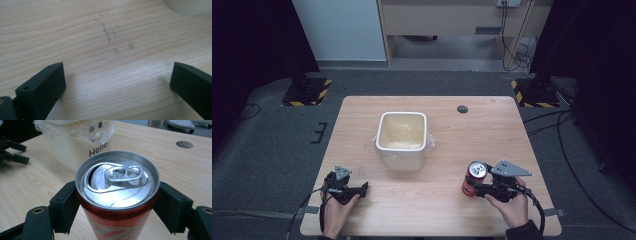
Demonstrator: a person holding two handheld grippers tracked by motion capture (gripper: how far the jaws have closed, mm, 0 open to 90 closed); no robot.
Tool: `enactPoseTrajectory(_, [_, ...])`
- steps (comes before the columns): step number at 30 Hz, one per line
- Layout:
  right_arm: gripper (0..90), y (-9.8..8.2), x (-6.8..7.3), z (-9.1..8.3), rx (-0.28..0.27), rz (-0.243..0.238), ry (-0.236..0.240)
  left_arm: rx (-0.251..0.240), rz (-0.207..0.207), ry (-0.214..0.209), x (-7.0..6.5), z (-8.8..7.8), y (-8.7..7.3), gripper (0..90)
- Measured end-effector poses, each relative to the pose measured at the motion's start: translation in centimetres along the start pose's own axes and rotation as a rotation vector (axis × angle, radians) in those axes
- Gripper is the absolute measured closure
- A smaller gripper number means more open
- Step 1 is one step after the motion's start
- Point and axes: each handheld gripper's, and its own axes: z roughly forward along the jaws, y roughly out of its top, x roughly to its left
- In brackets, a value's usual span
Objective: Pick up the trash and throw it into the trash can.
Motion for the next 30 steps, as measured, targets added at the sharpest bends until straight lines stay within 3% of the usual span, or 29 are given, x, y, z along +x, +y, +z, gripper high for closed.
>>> enactPoseTrajectory(6, [31.2,-0.3,-0.1,0.2,0.022,-0.009,-0.001,0.000,0.000,0.000,0.0,0.0,0.0,0.0])
enactPoseTrajectory(15, [32.8,-0.2,-0.2,0.1,0.017,0.005,0.002,0.000,0.000,0.000,0.0,0.0,0.0,0.0])
enactPoseTrajectory(30, [33.5,0.7,-0.2,-1.1,-0.078,0.028,0.024,0.000,0.000,0.000,0.0,0.0,0.0,0.0])
